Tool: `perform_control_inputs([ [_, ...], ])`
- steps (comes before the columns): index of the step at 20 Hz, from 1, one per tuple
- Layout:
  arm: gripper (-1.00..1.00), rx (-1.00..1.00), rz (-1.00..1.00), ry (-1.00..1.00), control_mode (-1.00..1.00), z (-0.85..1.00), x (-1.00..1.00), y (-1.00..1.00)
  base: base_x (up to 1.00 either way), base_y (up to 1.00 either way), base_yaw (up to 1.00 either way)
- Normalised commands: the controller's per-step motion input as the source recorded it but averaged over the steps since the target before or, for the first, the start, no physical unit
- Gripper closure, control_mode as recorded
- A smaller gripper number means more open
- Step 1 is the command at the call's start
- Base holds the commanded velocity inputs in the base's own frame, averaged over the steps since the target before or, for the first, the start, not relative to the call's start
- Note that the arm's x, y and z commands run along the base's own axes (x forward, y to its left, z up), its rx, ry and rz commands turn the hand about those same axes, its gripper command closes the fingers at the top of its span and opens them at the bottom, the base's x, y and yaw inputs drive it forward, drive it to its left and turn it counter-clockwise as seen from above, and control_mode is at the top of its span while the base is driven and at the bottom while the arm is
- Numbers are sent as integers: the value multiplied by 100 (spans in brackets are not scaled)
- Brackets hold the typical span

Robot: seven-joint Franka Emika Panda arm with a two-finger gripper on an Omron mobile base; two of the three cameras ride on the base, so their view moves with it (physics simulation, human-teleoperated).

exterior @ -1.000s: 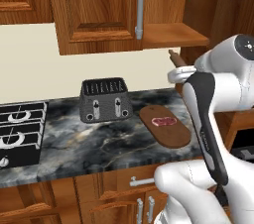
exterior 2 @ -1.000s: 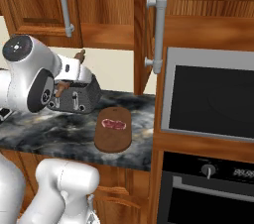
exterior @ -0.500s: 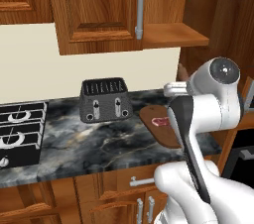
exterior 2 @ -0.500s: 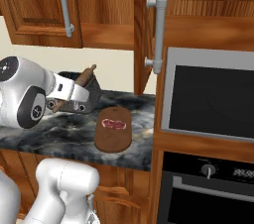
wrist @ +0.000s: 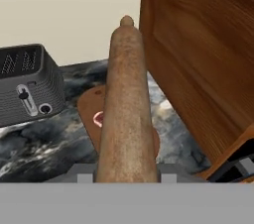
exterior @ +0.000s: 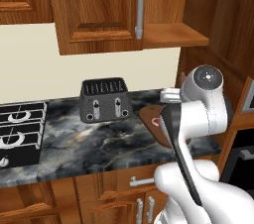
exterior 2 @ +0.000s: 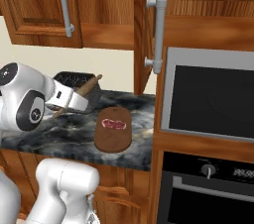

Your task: Open the cabinet, retrieve the rolling pin, and place it next to the meat on the cutting board to prepare for tenderizing.

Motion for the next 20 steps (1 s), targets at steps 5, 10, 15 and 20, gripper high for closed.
perform_control_inputs([
  [5, 100, 6, -4, 1, -100, -47, 1, 0, 0, 0, 0],
  [10, 100, 14, -3, 3, -100, -51, 9, 0, 0, 0, 0],
  [15, 100, 12, -4, 3, -100, -50, 19, 0, 0, 0, 0],
  [20, 100, 0, -15, 0, -100, -53, 13, 0, 0, 0, 0],
])
